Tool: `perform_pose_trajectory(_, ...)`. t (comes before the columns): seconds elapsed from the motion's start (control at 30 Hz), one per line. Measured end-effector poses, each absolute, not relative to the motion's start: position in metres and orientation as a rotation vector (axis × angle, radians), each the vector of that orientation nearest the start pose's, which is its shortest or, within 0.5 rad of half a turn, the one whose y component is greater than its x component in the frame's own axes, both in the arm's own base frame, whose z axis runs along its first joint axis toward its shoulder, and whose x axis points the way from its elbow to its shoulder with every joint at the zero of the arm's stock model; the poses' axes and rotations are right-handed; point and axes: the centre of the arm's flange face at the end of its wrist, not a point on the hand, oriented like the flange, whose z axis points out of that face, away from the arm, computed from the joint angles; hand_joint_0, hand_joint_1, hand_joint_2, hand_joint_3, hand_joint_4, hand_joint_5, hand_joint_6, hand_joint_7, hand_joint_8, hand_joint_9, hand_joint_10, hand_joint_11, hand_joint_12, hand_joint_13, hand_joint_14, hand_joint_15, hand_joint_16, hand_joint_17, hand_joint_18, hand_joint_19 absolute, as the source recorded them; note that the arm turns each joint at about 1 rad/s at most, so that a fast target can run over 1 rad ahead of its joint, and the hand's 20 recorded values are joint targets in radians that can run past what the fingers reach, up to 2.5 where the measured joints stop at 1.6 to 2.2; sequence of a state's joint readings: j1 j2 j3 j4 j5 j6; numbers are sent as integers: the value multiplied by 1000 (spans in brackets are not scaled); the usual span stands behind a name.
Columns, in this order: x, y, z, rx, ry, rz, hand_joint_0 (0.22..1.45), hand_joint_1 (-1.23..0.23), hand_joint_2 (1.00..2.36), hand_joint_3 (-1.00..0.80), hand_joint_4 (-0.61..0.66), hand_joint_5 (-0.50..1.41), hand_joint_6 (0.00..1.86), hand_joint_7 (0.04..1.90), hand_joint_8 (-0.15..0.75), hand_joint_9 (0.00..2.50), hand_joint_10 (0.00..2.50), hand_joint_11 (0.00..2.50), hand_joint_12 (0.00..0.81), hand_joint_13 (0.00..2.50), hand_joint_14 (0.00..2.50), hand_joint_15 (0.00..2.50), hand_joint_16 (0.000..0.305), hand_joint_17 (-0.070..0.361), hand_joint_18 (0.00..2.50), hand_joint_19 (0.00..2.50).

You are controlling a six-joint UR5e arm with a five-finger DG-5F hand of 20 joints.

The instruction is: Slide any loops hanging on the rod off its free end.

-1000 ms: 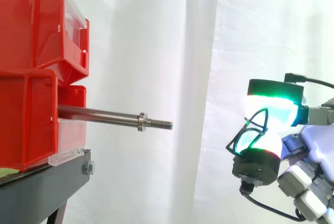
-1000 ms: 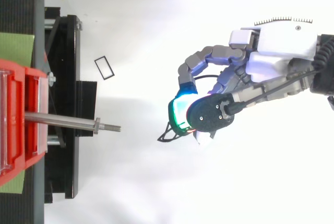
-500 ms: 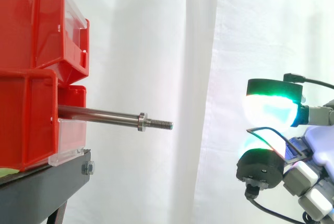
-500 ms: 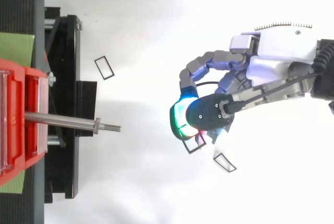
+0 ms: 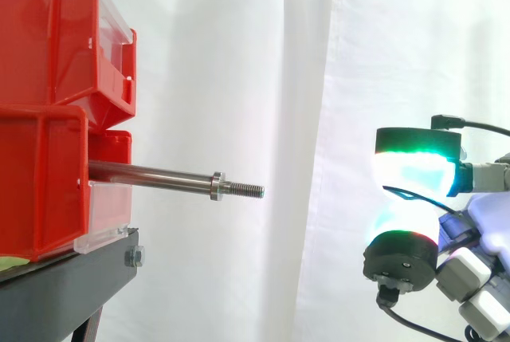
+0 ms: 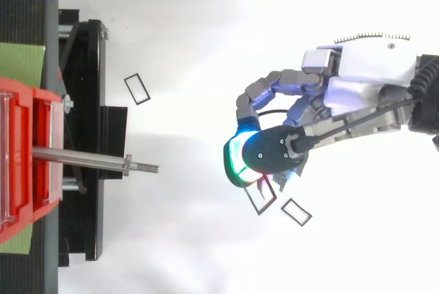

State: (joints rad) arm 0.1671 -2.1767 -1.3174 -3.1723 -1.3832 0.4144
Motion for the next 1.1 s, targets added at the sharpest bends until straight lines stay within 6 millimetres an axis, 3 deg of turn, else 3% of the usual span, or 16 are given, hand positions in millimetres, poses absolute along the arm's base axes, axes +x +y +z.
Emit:
perform_pose_trajectory(0.7,678,-36,248,1794,1227,1180,584,-665,1021,-206,22,-155,924,1158,333,1194,19,587,301,1122,12,317,46,104,1071,447)
perform_pose_trajectory(1.1,667,-39,268,1816,1246,1147,575,-647,1019,-264,70,-154,916,1145,336,1194,19,586,306,1117,14,314,47,106,1072,446)
